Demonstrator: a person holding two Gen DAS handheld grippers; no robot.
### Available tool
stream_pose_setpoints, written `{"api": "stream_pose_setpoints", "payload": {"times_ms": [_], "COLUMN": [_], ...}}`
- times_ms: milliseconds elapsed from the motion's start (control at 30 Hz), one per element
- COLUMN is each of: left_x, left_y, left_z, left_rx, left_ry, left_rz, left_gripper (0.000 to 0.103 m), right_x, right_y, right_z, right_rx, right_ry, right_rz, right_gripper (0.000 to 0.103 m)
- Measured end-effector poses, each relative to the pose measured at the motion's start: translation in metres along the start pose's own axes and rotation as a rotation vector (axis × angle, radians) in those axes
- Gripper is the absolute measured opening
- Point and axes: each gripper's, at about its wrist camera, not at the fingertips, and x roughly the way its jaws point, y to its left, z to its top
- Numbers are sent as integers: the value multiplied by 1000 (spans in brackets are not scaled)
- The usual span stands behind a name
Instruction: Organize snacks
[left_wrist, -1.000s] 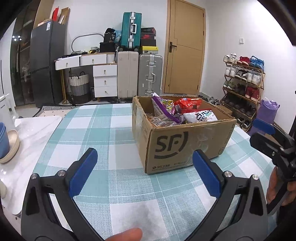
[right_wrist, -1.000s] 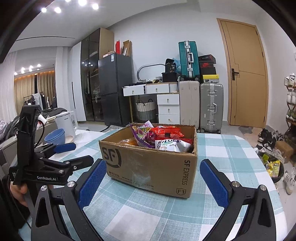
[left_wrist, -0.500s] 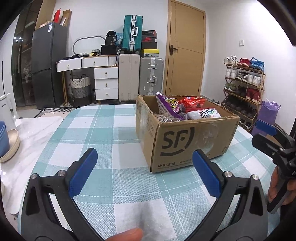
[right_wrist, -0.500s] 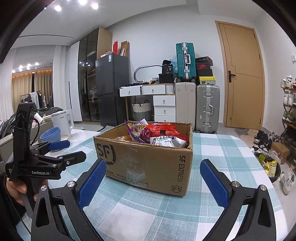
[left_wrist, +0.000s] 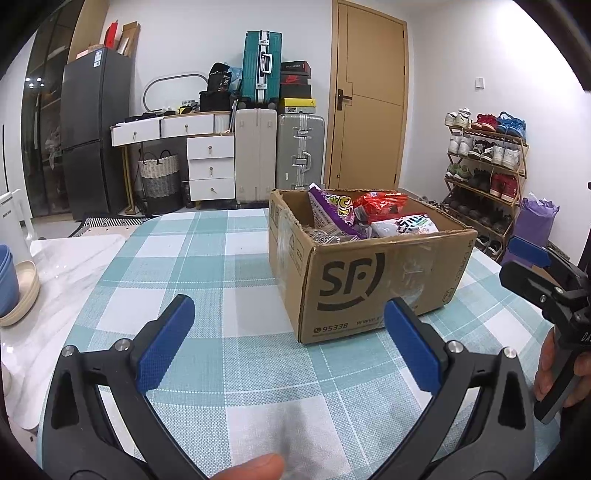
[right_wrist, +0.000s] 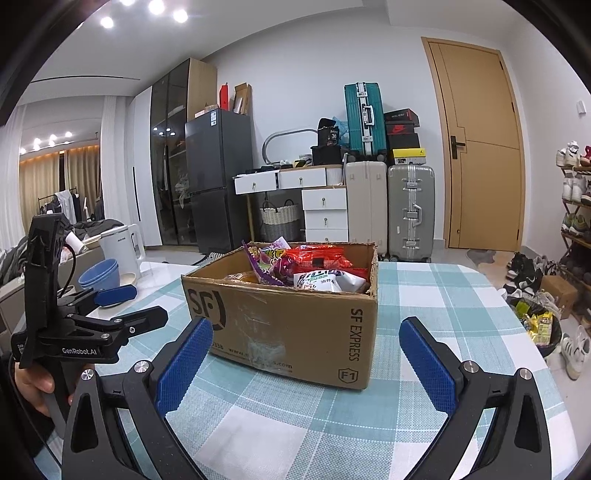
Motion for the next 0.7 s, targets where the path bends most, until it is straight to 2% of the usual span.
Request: {"api": "stream_pose_setpoints", "payload": {"times_ms": [700], "left_x": [0], "left_y": [1], "left_z": [-1], "left_rx": [-5], "left_ry": [2], "left_rz": [1], "left_gripper": [102], "right_x": [0], "right_y": [1], "right_z": [-1], "right_rx": [-11], "right_ry": [-4], "right_rz": [1], "right_gripper": [103]}}
